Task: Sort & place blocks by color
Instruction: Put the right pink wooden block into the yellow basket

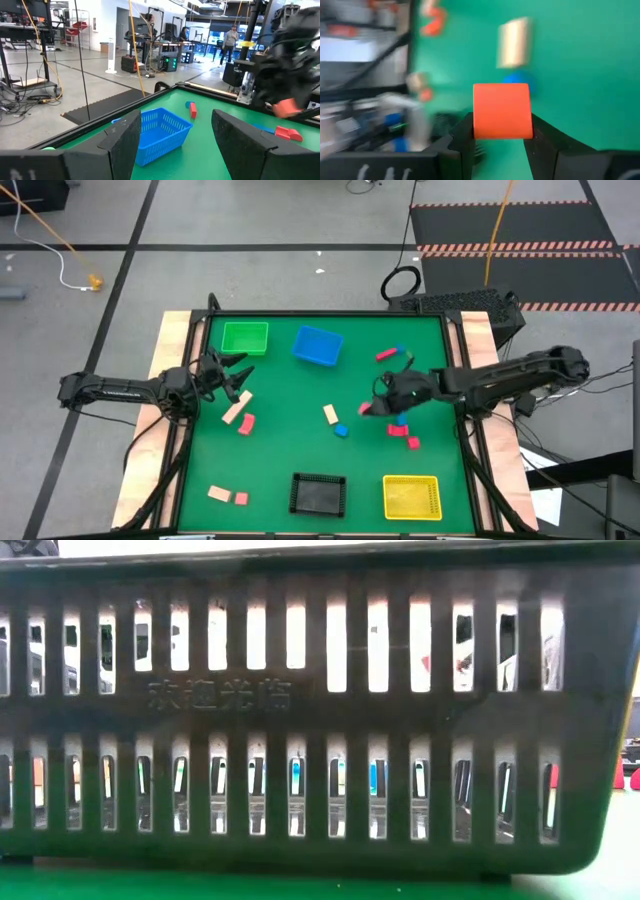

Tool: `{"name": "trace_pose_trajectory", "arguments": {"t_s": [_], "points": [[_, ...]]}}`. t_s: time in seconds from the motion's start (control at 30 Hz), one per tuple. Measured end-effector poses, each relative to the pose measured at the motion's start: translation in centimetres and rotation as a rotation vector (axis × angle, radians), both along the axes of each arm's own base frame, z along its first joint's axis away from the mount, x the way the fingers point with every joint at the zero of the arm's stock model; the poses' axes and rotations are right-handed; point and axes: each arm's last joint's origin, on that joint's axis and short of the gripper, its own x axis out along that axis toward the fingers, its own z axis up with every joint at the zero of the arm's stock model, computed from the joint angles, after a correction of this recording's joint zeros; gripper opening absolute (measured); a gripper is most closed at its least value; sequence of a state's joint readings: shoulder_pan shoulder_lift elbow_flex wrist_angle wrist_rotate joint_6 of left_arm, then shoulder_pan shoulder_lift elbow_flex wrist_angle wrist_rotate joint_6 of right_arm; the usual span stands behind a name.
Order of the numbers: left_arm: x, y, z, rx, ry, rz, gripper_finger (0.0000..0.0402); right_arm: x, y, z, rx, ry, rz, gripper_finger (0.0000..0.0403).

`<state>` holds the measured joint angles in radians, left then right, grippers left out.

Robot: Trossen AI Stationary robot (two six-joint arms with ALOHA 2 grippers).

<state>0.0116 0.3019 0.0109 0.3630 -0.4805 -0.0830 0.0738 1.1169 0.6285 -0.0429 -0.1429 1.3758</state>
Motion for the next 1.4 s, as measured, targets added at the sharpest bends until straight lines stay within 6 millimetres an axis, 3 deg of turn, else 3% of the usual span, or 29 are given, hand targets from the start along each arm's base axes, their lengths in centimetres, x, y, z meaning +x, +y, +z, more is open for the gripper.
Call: {"name": "trace_pose_trajectory", "arguments": {"t_s": [0.17,0.33,0.53,0.73,1.03,1.4], "points": [[0.0,0.0,0.0,0.000,-0.001,0.000,0.0244,-0.2,4.1,0.9,0.165,-0.061,0.121,0.0116],[0.0,0.0,0.0,0.000,0.000,0.000,0.0244,-1.7,8.4,0.6,0.308,0.048,0.281,0.0116],[0.0,0.0,0.0,0.000,0.000,0.000,0.0244,-3.6,11.2,0.3,0.482,0.218,0.268,0.0120],[0.0,0.0,0.0,0.000,0.000,0.000,0.0244,-4.9,12.4,-0.1,0.580,0.380,0.245,0.0120],[0.0,0.0,0.0,0.000,0.000,0.000,0.0244,-6.2,12.6,-0.7,0.682,0.676,0.289,0.0126],[0.0,0.0,0.0,0.000,0.000,0.000,0.0244,-6.6,12.3,-1.3,0.609,0.716,0.331,0.0153]]}}
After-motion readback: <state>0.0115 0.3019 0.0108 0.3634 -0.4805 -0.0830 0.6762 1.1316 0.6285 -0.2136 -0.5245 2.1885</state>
